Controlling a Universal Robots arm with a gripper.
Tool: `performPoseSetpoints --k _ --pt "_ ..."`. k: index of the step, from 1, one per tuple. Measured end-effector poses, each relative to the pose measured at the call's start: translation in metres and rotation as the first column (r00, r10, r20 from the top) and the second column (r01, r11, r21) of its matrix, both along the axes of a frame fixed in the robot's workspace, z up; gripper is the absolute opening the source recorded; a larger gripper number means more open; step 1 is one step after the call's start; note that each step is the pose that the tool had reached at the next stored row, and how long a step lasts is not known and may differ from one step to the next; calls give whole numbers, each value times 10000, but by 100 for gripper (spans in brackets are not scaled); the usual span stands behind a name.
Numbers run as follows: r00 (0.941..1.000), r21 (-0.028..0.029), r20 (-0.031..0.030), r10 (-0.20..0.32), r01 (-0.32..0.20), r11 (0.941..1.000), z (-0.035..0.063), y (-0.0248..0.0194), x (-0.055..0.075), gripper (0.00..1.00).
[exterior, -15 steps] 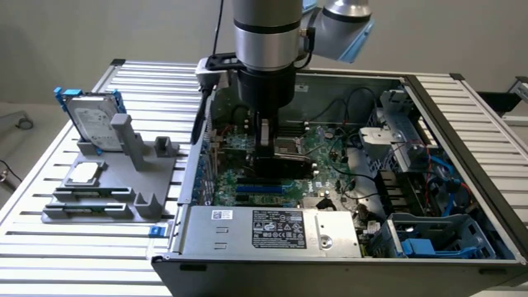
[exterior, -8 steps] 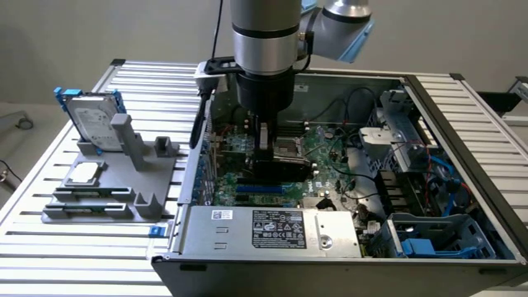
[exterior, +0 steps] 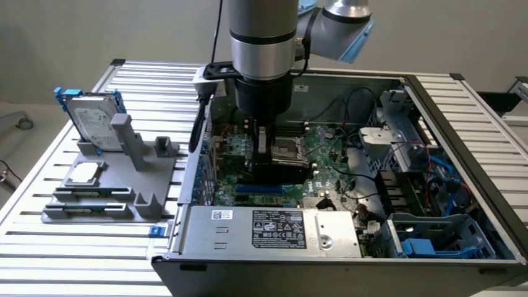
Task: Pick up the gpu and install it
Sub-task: 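Insert the gpu into the slot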
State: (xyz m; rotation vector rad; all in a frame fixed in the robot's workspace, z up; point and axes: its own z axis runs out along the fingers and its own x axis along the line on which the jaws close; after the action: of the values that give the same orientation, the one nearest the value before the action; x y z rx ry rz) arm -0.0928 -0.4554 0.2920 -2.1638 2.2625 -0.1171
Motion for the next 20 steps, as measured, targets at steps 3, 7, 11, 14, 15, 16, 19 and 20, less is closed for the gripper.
performPoseSetpoints --k 3,7,11,14,15,16,19,20 --pt "10000 1 4 1 -1 10000 -19 -2 -6 26" --pt "10000 0 6 0 0 10000 -65 -3 -10 26" --pt "10000 1 7 0 0 10000 -105 -4 -15 26" --pt "10000 1 7 0 0 10000 -127 -5 -21 26" --pt "10000 4 7 1 -1 10000 -134 -5 -22 26" --pt "10000 7 7 1 -1 10000 -142 -6 -23 26" --pt "10000 17 7 0 0 10000 -161 -6 -29 26" --pt "10000 24 7 0 0 10000 -167 -6 -31 26"
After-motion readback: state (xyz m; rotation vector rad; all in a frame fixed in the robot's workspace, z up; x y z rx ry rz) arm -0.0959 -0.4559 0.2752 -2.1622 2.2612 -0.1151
